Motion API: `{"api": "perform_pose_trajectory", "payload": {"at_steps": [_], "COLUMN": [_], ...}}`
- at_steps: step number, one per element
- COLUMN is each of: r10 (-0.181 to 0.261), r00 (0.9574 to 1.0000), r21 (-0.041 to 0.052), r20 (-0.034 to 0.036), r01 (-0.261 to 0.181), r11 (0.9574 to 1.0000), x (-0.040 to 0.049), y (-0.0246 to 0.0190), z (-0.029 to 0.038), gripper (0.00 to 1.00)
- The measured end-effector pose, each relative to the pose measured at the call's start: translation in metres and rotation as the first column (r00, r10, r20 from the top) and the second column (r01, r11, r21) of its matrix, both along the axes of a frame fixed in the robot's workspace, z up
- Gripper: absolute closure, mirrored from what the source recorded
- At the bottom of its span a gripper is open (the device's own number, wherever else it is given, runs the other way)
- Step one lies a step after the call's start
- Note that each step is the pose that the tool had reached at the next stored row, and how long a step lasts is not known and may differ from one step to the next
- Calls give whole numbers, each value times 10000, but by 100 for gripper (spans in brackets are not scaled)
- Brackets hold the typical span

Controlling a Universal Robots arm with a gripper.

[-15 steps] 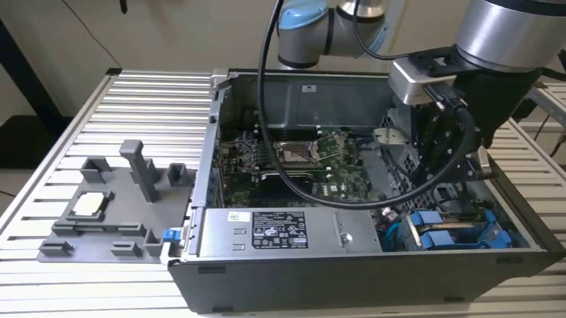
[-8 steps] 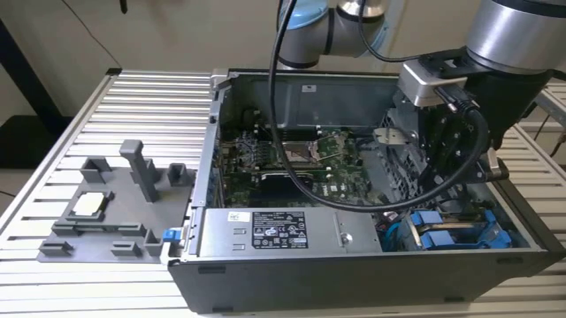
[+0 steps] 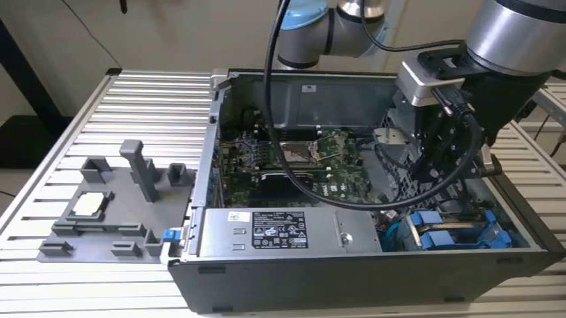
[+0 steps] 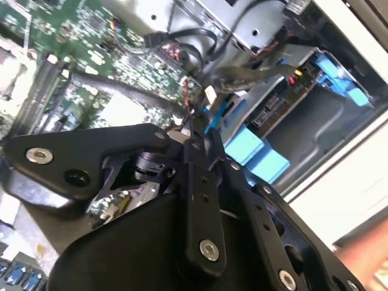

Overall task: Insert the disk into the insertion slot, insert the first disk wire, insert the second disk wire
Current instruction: 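Insert the first disk wire, then insert the second disk wire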

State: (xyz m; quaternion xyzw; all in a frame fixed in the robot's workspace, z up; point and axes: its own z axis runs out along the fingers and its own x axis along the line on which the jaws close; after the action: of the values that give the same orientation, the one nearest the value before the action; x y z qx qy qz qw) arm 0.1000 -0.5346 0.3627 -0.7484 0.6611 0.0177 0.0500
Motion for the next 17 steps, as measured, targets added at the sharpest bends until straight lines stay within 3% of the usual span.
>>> {"api": "perform_pose_trajectory", "payload": {"at_steps": [1, 5, 6, 7, 11, 14, 17], "r10": [49, 213, 241, 276, 420, 480, 498], "r00": [10000, 9998, 9997, 9996, 9991, 9988, 9988], "r21": [175, 890, 1044, 1125, 1297, 1302, 1301], "r20": [0, 11, 15, 17, 22, 23, 25], "r01": [-49, -213, -241, -276, -420, -479, -497], "r11": [9998, 9958, 9942, 9933, 9907, 9903, 9902], "x": [-1, -23, -38, -58, -130, -138, -140], "y": [0, 0, 0, -1, -3, -4, -4], "z": [-1, -4, -5, -5, -7, -8, -6], "gripper": [76, 76, 76, 76, 76, 84, 84]}}
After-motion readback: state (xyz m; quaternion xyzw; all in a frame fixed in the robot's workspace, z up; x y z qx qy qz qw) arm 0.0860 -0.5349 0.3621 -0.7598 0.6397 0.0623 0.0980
